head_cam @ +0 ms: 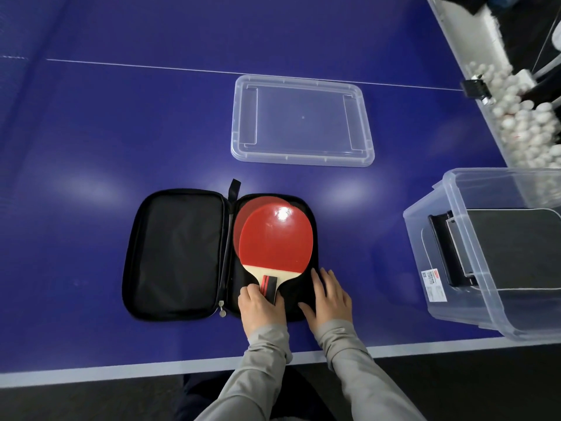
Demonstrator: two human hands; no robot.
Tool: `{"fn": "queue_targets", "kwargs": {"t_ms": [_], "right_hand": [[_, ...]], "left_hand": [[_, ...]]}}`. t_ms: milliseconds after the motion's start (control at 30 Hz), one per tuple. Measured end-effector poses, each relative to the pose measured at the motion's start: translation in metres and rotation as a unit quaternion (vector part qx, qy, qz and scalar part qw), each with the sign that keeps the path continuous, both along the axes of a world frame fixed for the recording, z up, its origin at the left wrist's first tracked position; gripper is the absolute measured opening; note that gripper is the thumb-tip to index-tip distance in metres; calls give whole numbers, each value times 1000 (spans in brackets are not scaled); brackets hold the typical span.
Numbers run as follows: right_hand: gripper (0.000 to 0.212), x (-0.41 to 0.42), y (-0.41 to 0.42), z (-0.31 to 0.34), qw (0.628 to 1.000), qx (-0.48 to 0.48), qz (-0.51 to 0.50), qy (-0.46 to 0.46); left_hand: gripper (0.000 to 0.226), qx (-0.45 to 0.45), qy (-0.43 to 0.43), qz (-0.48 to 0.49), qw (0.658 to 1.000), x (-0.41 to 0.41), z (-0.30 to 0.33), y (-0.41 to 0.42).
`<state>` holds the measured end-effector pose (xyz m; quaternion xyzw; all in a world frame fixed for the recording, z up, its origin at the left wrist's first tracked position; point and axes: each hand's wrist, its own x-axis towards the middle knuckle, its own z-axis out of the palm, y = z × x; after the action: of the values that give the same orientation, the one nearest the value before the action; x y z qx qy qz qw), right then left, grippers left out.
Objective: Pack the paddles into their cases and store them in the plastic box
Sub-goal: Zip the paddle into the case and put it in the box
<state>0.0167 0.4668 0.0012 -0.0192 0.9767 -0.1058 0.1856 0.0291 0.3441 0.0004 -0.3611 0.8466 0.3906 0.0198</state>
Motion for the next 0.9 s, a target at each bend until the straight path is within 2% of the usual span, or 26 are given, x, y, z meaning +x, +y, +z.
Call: {"fn": "queue_targets", "kwargs": {"t_ms": [167,333,533,767,900], "right_hand": [[71,1,1,0,1000,0,-2,-4],[71,1,1,1,1000,-1,0,-5],[71,-2,2,3,1000,-10,2,-15],[71,-2,4,5,1000,-1,12,-15],[70,-1,3,4,1000,-9,10,-11]], "left_hand": [[32,-2,3,-1,1000,2,1,0],[49,-2,19,36,999,-1,6,2],[40,16,26,11,999,-1,4,-4],[41,22,45,71,996,-11,9,-1],[44,38,30,68,997,-11,9,-5]]}}
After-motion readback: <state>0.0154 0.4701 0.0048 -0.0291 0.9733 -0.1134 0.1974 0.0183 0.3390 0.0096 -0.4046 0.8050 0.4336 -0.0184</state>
